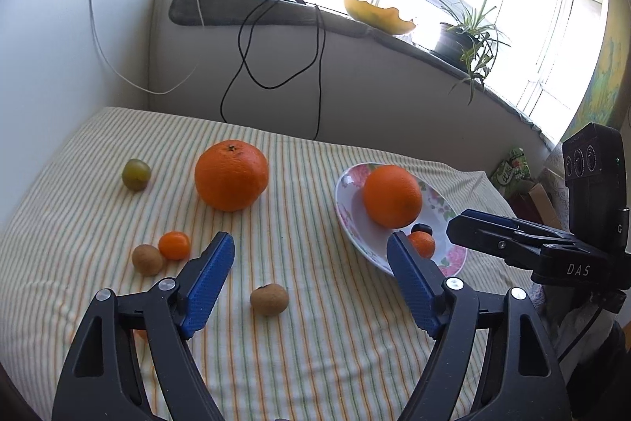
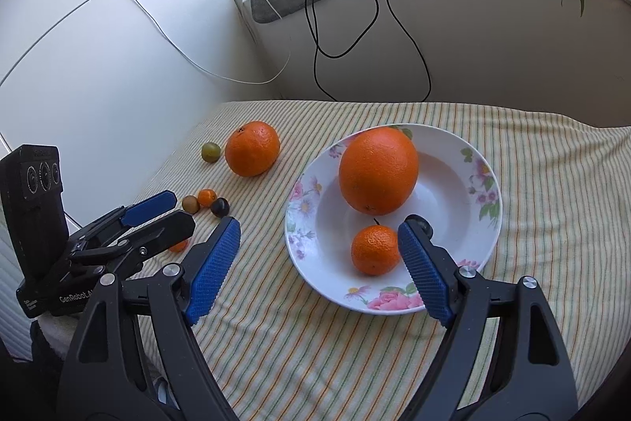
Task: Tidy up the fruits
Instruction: 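Open the right tool to drop the dark plum into the plate, then move the right tool toward the second large orange on the cloth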
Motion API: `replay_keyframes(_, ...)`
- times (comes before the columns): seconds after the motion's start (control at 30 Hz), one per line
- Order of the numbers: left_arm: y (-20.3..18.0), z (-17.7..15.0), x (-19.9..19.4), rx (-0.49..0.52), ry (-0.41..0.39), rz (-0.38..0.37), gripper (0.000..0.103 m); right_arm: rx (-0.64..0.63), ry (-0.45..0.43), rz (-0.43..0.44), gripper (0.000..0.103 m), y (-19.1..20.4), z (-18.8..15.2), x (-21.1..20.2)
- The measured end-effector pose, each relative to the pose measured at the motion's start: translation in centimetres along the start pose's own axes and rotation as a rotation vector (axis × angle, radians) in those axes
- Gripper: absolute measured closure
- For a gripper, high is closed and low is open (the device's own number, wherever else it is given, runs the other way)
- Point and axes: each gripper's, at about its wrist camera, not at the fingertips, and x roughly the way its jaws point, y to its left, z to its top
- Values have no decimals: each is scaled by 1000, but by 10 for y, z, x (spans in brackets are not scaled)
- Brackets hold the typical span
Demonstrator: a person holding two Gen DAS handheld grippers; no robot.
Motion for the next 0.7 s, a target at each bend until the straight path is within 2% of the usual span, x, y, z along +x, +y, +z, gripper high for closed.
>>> replay_keyframes(0.33,26,18,0,0,22,28,23,-25,31,19,18,15,27,16)
replay_keyframes(0.7,47,28,23,-22,78,22,23,30,101,150,18,27,60,51)
